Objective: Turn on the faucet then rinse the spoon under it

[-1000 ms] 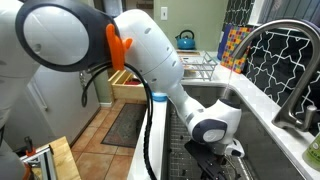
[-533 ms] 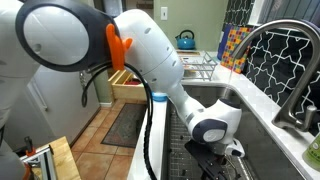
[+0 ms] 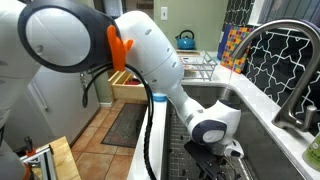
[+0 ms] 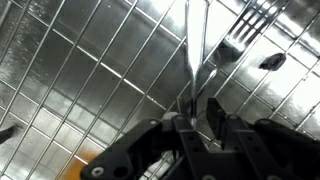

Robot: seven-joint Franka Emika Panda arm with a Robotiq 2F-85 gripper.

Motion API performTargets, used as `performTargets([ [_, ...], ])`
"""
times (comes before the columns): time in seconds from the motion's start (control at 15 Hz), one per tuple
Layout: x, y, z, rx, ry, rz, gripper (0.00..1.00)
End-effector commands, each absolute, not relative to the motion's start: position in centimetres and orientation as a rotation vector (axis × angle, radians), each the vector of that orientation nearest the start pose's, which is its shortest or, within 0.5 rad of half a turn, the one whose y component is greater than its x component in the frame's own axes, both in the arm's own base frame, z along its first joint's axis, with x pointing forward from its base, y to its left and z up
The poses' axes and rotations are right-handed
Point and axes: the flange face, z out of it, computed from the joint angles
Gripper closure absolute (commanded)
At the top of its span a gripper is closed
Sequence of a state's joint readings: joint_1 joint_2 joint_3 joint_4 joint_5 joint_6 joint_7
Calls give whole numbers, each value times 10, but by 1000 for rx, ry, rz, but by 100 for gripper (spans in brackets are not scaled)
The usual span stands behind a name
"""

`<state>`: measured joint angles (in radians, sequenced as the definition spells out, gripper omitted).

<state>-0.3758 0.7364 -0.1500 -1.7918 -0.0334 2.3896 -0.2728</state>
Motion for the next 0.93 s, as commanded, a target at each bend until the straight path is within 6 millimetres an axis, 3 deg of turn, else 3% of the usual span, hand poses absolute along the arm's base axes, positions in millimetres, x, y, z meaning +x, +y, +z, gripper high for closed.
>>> performTargets([
  [0.0, 554, -315, 124, -3181, 330, 287, 98],
  [0.4, 555, -312, 133, -3189, 310, 280, 98],
  [0.87, 561, -298, 180, -3201, 191, 310, 98],
])
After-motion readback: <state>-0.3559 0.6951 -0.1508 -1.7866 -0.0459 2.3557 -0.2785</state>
